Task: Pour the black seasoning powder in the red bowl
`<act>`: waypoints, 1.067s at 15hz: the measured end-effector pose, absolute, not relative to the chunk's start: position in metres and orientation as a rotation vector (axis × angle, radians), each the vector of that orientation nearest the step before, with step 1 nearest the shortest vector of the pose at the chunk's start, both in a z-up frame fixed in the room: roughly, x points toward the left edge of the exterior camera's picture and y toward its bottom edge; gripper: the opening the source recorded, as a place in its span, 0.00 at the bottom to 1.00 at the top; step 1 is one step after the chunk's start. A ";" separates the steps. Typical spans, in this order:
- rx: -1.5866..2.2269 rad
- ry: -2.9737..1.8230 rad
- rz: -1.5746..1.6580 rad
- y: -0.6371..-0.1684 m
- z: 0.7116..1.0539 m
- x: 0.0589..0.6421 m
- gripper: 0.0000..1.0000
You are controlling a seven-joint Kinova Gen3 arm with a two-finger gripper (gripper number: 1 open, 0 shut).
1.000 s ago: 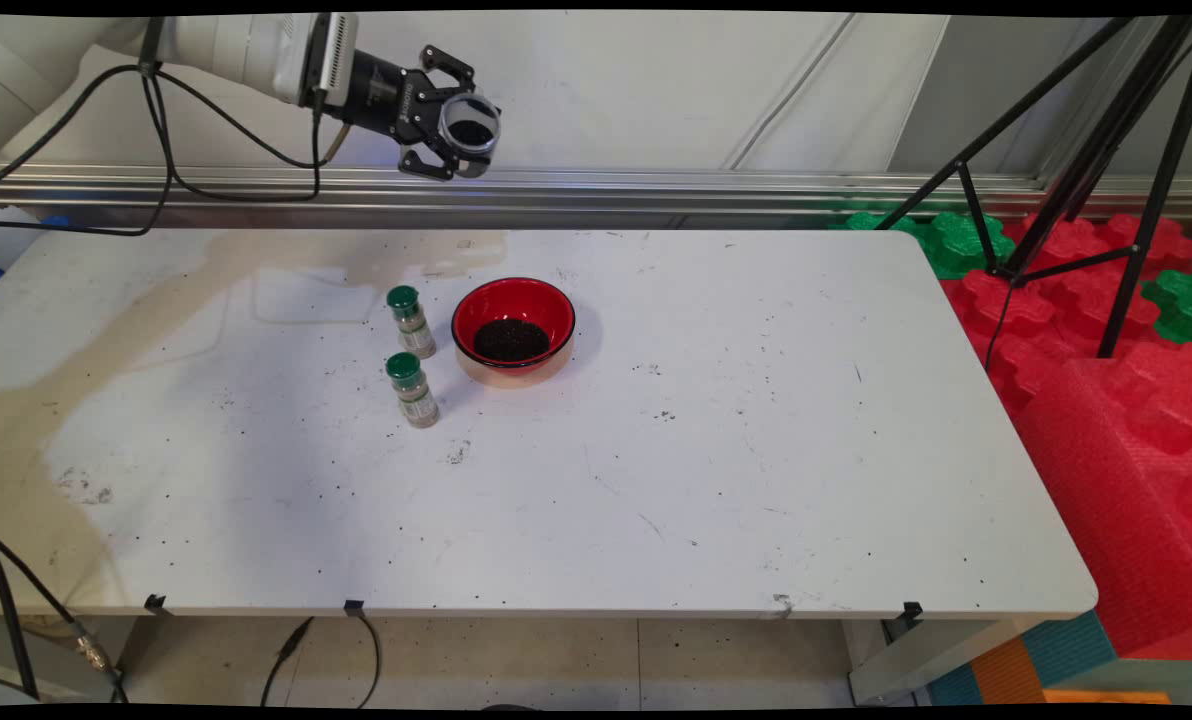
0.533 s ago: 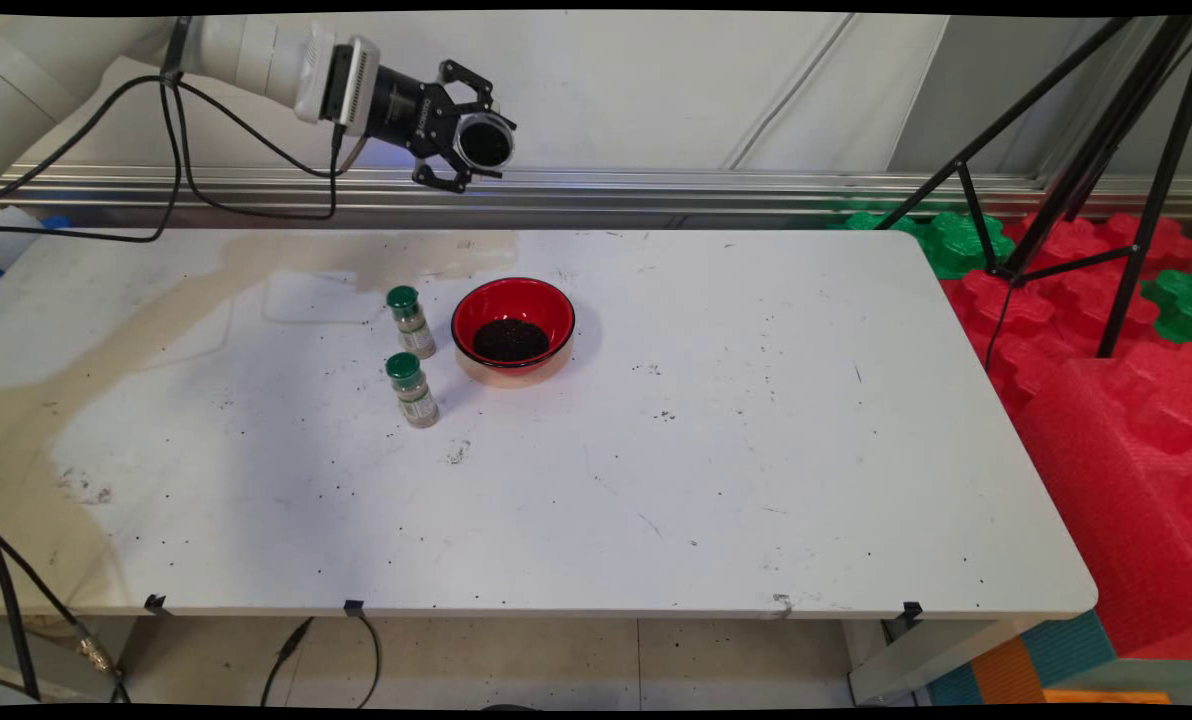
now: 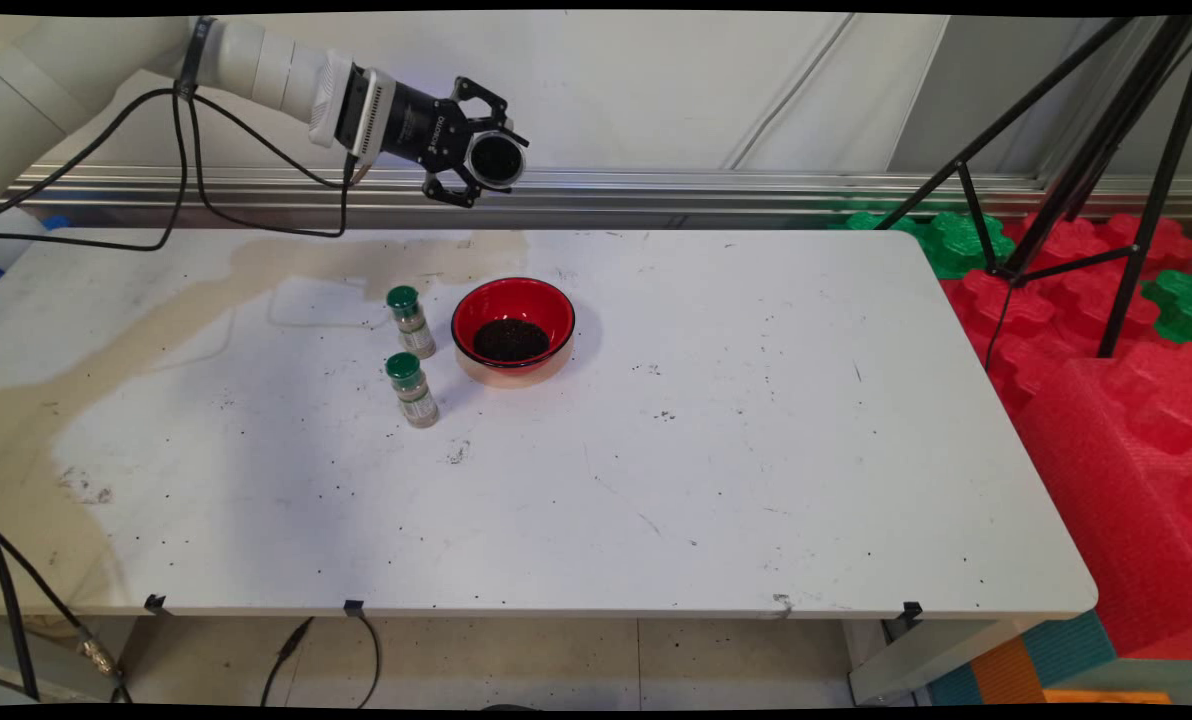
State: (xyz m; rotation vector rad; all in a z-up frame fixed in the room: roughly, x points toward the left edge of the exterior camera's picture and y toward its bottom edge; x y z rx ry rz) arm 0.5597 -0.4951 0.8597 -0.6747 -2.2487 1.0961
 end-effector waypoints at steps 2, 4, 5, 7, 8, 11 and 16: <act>-0.705 -2.247 1.100 -0.492 0.858 0.555 0.00; -0.737 -2.245 1.102 -0.488 0.856 0.551 0.00; -0.747 -2.245 1.102 -0.487 0.855 0.550 0.00; -0.777 -2.243 1.102 -0.483 0.853 0.545 0.00; -0.793 -2.243 1.100 -0.481 0.852 0.543 0.00; -0.841 -2.241 1.108 -0.476 0.848 0.537 0.00; -0.955 -2.234 1.144 -0.471 0.843 0.530 0.00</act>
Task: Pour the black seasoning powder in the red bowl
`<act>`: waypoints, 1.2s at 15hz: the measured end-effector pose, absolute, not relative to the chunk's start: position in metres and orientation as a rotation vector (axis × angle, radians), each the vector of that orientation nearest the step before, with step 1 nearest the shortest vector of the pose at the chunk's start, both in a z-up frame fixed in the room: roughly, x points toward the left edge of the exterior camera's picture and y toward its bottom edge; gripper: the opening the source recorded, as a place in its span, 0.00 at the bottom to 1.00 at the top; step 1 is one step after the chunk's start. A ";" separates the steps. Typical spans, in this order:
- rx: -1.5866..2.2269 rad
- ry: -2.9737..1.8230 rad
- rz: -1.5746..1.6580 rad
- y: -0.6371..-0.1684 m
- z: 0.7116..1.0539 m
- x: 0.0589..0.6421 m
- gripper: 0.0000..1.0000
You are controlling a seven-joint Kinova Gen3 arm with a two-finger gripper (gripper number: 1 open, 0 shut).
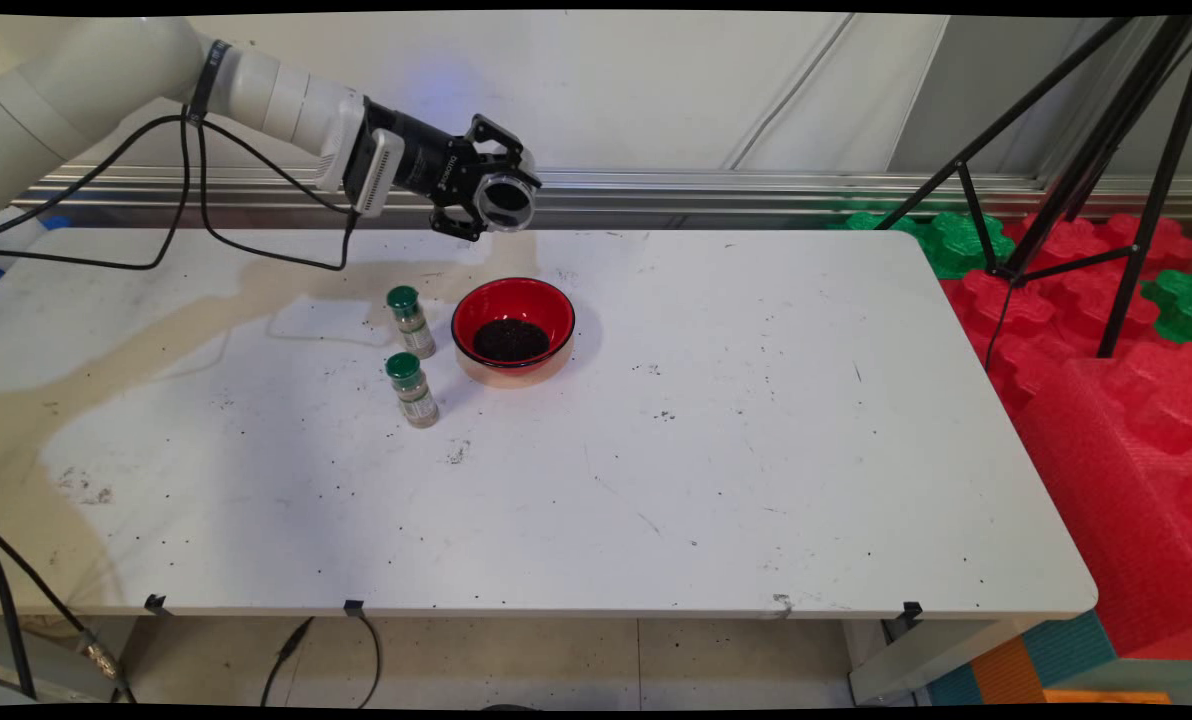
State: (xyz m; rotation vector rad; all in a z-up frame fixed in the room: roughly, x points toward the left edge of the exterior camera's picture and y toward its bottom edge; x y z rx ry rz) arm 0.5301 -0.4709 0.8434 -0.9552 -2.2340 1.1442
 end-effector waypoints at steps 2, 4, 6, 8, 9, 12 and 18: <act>-1.001 -2.230 1.162 -0.469 0.842 0.529 0.00; -1.036 -2.225 1.175 -0.468 0.841 0.528 0.00; -1.071 -2.219 1.188 -0.467 0.840 0.527 0.00; -1.106 -2.212 1.201 -0.465 0.840 0.526 0.00; -1.119 -2.209 1.206 -0.465 0.840 0.525 0.00; -1.170 -2.196 1.224 -0.462 0.839 0.524 0.00; -1.271 -2.164 1.262 -0.458 0.839 0.520 0.00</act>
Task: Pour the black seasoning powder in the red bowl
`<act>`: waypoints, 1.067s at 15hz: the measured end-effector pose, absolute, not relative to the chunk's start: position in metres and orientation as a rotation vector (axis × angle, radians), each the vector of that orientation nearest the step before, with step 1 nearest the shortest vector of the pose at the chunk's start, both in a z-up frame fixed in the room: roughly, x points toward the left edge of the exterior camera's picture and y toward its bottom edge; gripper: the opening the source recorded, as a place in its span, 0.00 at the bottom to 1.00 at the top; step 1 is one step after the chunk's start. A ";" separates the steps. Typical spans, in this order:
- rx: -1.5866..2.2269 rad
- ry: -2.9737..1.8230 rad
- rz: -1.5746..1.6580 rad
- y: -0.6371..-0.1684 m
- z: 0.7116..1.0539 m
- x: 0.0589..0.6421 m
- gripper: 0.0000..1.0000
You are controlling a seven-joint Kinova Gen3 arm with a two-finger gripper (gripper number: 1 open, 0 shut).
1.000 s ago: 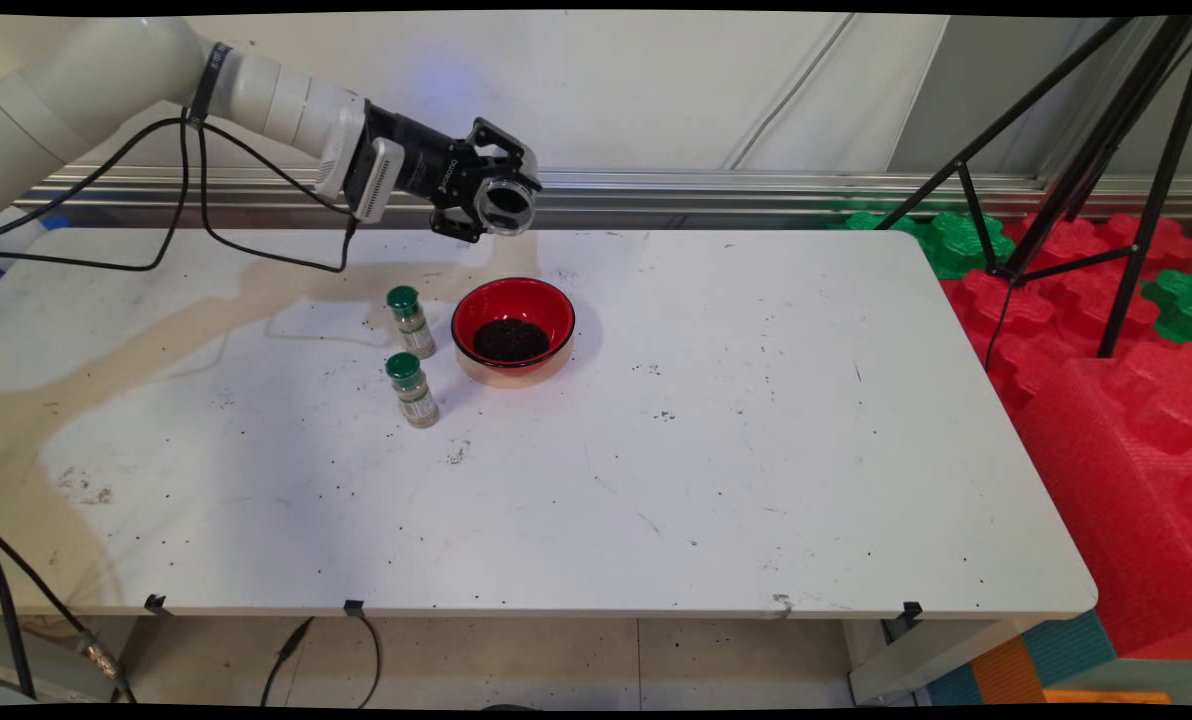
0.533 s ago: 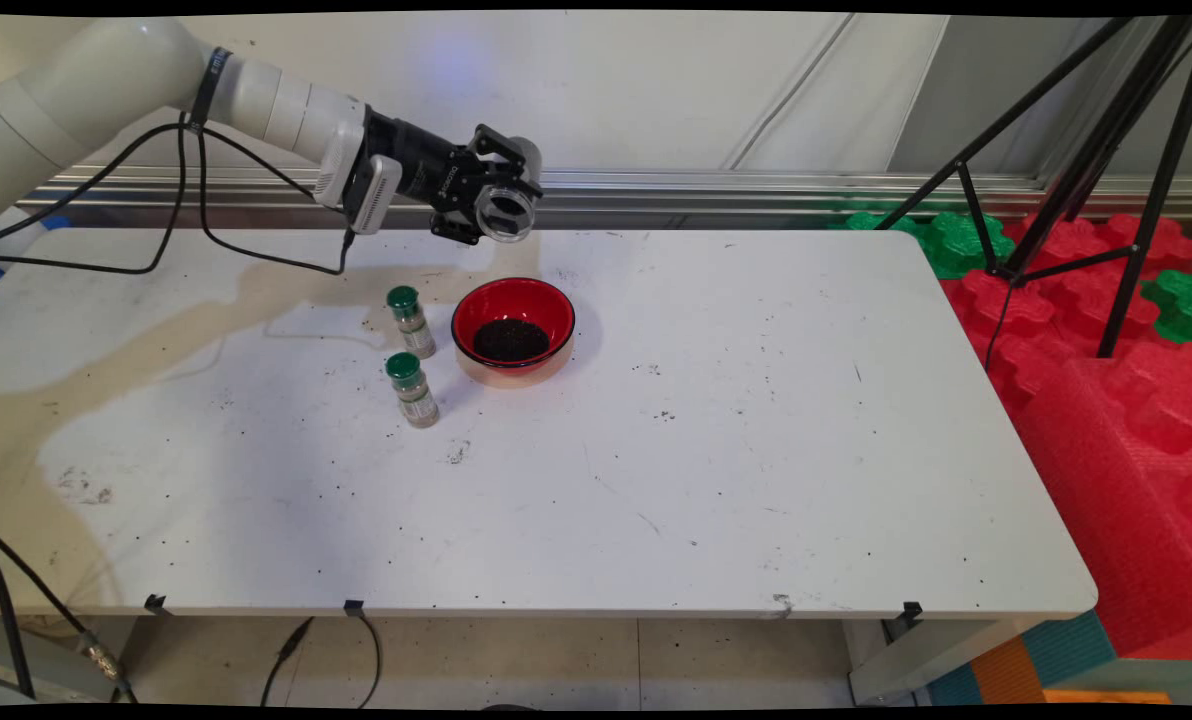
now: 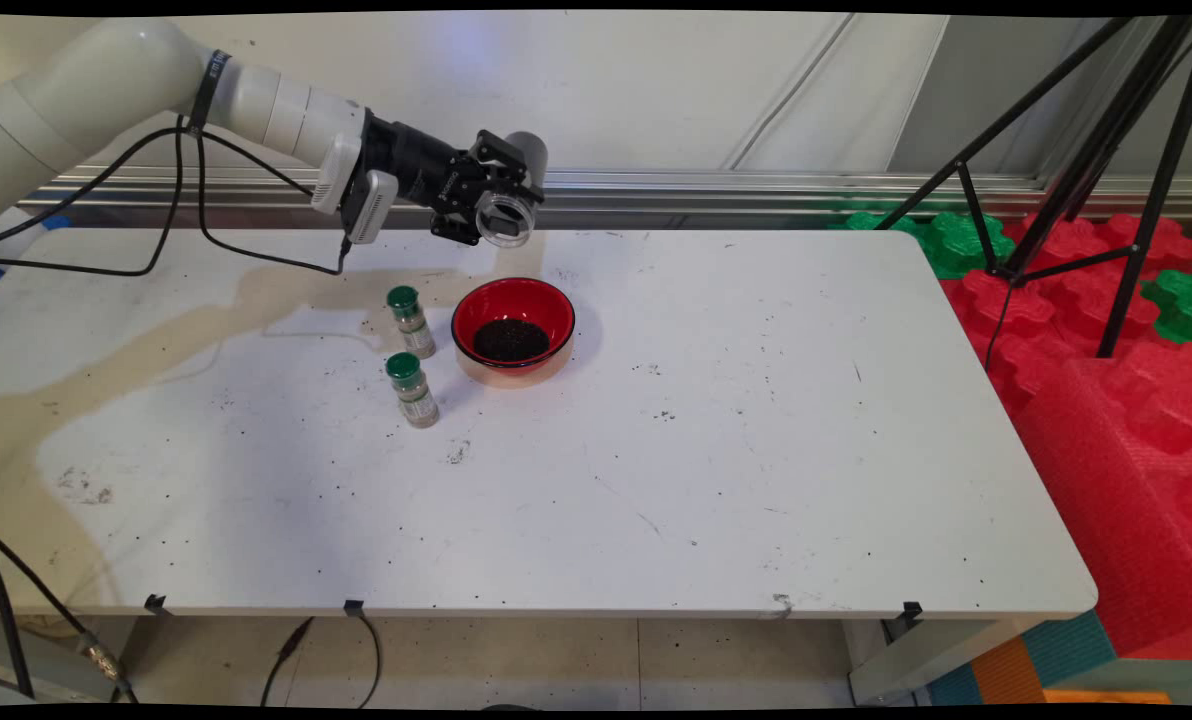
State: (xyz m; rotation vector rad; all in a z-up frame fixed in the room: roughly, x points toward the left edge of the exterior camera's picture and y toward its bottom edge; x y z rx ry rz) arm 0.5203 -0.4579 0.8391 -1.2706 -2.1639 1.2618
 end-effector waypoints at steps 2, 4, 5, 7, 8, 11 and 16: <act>-1.304 -2.152 1.275 -0.456 0.839 0.519 0.00; -1.334 -2.141 1.287 -0.455 0.839 0.519 0.00; -1.350 -2.135 1.293 -0.455 0.839 0.518 0.00; -1.376 -2.124 1.305 -0.454 0.840 0.518 0.00; -1.384 -2.120 1.309 -0.454 0.840 0.518 0.00; -1.413 -2.107 1.322 -0.453 0.840 0.517 0.00; -1.462 -2.082 1.346 -0.451 0.841 0.516 0.00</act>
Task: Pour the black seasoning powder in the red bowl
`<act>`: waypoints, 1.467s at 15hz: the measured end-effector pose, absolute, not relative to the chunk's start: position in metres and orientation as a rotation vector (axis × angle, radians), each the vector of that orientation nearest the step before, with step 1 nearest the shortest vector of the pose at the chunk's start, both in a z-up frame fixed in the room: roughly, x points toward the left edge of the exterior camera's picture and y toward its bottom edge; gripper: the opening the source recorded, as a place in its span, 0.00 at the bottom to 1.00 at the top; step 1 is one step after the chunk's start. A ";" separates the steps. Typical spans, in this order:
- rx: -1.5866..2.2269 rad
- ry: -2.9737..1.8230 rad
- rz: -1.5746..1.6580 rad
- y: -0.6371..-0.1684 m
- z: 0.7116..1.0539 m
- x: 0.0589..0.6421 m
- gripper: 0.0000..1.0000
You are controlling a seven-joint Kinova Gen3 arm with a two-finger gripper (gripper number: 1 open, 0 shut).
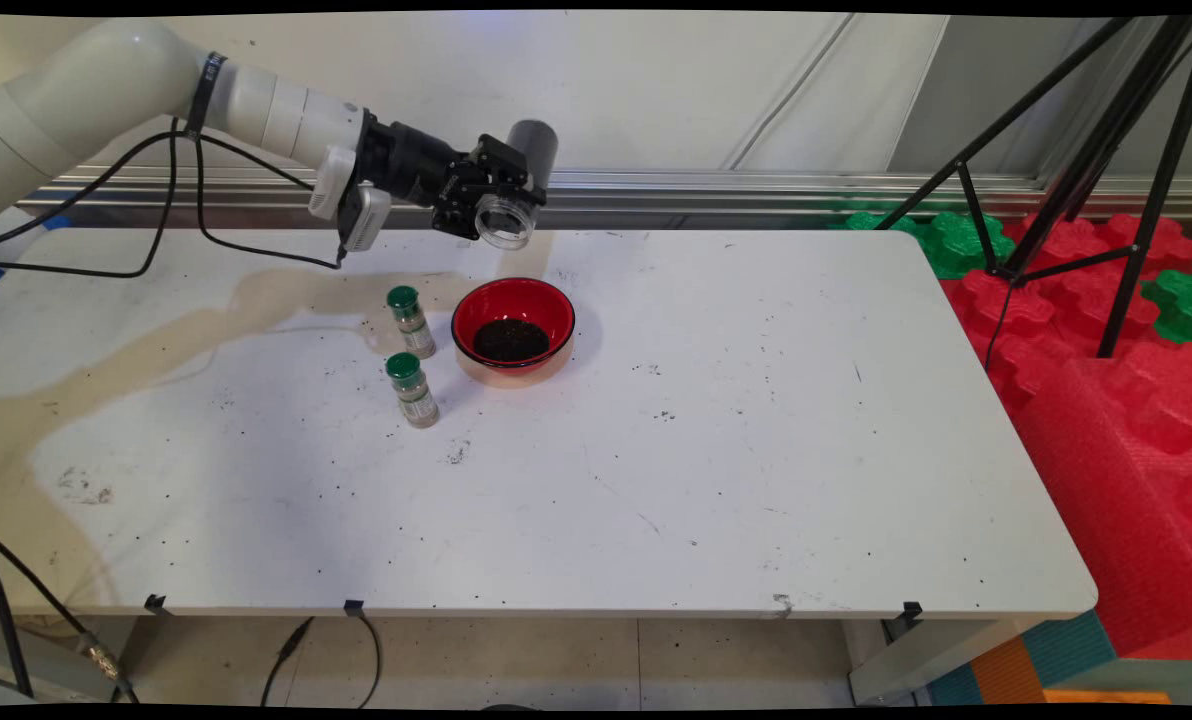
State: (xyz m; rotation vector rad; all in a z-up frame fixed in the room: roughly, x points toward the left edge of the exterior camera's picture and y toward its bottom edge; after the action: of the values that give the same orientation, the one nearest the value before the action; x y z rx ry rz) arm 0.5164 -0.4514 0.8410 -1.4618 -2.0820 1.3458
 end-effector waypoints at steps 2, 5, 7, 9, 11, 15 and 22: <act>-1.485 -2.068 1.360 -0.451 0.842 0.516 0.00; -1.511 -2.052 1.377 -0.451 0.843 0.516 0.00; -1.534 -2.037 1.392 -0.450 0.844 0.516 0.00; -1.550 -2.027 1.403 -0.450 0.844 0.516 0.00; -1.570 -2.013 1.417 -0.449 0.845 0.516 0.00; -1.605 -1.987 1.446 -0.449 0.847 0.516 0.00; -1.660 -1.943 1.495 -0.449 0.852 0.518 0.00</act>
State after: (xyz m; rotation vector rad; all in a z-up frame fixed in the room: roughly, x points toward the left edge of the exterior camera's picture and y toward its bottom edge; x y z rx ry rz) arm 0.5177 -0.4491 0.8517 -1.6605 -1.9427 1.4945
